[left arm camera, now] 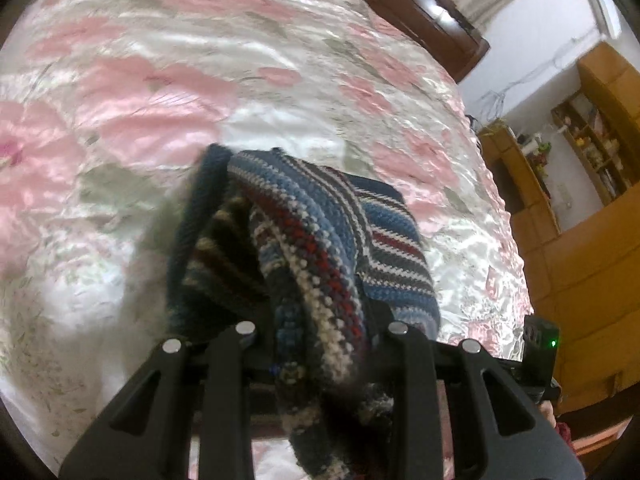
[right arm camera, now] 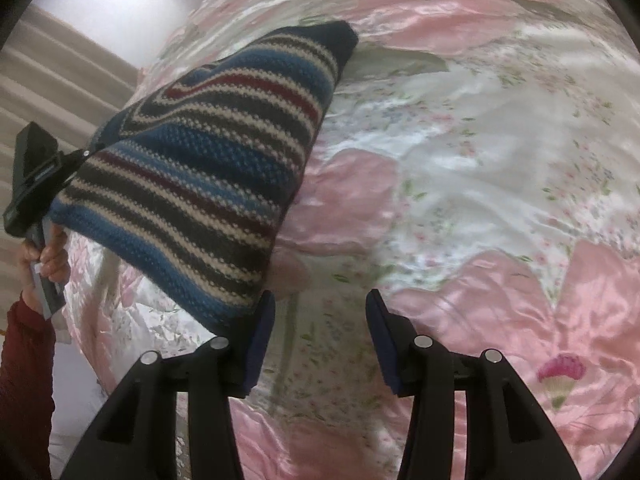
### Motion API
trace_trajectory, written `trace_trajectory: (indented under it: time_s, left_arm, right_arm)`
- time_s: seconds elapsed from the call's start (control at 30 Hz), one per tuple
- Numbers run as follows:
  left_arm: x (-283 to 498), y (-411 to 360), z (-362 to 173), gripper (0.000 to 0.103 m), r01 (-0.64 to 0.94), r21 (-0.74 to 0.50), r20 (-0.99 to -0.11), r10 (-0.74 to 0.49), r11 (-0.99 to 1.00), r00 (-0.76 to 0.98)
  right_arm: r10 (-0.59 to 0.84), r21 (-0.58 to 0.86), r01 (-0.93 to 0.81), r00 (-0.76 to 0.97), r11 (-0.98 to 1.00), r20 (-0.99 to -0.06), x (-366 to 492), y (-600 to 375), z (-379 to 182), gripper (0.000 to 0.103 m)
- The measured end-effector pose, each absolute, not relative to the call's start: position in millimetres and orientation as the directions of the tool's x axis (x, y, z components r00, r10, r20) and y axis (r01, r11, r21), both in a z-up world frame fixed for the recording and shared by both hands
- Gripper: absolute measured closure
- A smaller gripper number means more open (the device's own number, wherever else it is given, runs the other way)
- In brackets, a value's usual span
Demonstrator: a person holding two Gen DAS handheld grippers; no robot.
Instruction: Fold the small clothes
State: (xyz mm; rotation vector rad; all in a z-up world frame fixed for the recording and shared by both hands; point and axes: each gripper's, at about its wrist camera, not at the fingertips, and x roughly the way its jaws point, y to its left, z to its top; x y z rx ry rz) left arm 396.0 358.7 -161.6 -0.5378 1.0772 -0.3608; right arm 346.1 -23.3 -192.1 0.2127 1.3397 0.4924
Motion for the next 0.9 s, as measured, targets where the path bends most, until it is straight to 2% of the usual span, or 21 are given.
trace_trajectory:
  time_s: [0.53, 0.67, 0.7, 0.77, 0.83, 0.9]
  left_arm:
    - [405.4, 393.7, -223.3, 0.073, -0.017, -0.559, -0.764, -0.507, 0.829, 0.398]
    - [397.6, 396.6, -205.6, 0.059, -0.026, -0.537, -0.781, -0.486, 0.843, 0.394]
    - [393.5, 397.5, -198.5, 0.048, -0.029, -0.523, -0.788, -0.470, 0.852, 0.397]
    - [379.3, 399.1, -179.1, 0.038, -0.023, -0.497, -0.794, -0.444, 0.868, 0.416]
    - [362.2, 397.7, -161.0, 0.036, 0.001, -0.486, -0.790, -0.440, 0.874, 0.427]
    - [351.1, 394.1, -151.2, 0.030, 0.025, -0.492, -0.783, -0.455, 0.870, 0.423]
  right_arm:
    - [0.457, 0.424, -0.252, 0.090, 0.870, -0.885, 345.0, 24.9, -205.4, 0.053]
    - [0.428, 0.393, -0.260, 0.094, 0.882, -0.899, 342.8, 26.9, -200.3, 0.053]
    - [0.423, 0.388, -0.256, 0.097, 0.885, -0.901, 342.0, 25.6, -197.3, 0.053]
    - [0.427, 0.393, -0.249, 0.101, 0.885, -0.899, 340.7, 21.9, -191.3, 0.051]
    - [0.439, 0.403, -0.248, 0.112, 0.881, -0.891, 338.2, 19.3, -183.0, 0.045]
    - [0.445, 0.407, -0.253, 0.118, 0.878, -0.888, 335.1, 20.9, -176.4, 0.042]
